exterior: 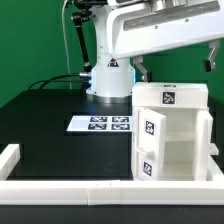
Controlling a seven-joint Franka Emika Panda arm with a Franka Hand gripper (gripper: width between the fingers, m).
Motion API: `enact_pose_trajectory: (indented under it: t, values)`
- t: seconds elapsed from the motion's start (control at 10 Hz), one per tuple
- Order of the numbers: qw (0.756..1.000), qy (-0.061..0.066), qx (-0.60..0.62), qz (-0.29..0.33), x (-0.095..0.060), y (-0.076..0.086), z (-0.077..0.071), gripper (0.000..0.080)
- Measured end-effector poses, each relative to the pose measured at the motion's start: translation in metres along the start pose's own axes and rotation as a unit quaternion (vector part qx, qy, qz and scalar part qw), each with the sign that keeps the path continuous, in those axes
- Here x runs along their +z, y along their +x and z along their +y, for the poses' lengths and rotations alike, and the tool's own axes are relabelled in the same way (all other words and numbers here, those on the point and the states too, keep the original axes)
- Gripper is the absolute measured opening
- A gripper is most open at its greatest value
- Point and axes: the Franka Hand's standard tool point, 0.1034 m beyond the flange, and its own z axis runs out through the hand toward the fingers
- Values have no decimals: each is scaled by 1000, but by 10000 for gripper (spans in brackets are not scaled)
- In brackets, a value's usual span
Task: Assemble cabinet
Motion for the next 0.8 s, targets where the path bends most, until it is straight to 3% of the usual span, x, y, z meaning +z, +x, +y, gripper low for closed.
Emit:
enact_pose_trajectory:
  t: [0.2,0.5,0.8]
  values:
    - [994,-9,-112,-5,1,-1,-1,797]
    - [980,-10,-199,-6,1,-1,3,797]
    - [939,-14,-342,-12,7,-4,1,797]
